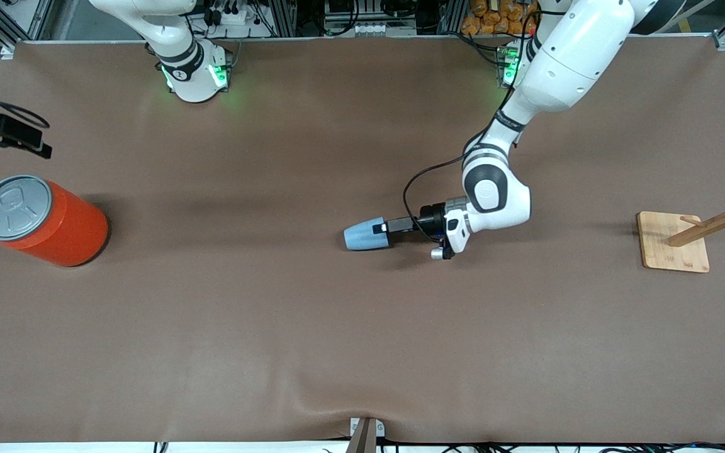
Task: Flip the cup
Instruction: 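Grasp the blue cup's base with the left gripper while the right retracts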
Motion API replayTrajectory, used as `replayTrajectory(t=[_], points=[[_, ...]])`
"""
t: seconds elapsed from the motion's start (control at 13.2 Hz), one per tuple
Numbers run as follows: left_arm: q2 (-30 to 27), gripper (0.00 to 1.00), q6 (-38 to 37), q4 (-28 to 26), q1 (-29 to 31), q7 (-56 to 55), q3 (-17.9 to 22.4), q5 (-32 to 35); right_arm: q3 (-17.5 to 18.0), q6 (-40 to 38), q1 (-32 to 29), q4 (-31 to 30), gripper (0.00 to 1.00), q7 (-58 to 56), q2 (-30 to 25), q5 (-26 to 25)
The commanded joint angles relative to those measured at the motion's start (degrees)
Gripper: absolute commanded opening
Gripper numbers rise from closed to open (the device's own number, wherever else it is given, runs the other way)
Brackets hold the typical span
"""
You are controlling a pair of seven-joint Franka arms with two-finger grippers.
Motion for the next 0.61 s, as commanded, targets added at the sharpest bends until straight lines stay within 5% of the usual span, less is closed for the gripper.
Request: replayTrajectory(t=[0.0, 0.15, 0.23, 0.3, 0.53], points=[[1.98, 1.0, 1.97, 2.7, -1.25, 1.46, 0.02, -1.81, 0.15, -0.49, 1.92, -0.96, 1.0, 1.7, -1.86, -2.53], [2.25, 1.0, 2.05, 3.05, -1.25, 2.06, 0.11, -1.81, 0.15, 0.38, 1.93, -0.52, 1.0, 1.7, -1.78, -2.53], [2.25, 0.73, 2.05, 2.97, -1.17, 4.42, 0.2, -1.72, 0.15, 1.26, 1.84, -0.43, 1.0, 1.7, -1.78, -2.53], [2.51, 0.35, 2.05, 2.97, -0.73, 5.92, 0.11, -1.81, 0.24, 2.4, 1.84, -0.43, 1.0, 1.7, -1.78, -2.45], [2.87, 0.12, 2.05, 2.79, -0.64, 6.46, 0.11, -1.81, -1.77, 2.32, 1.84, -1.31, 1.0, 1.53, -2.04, -1.48]])
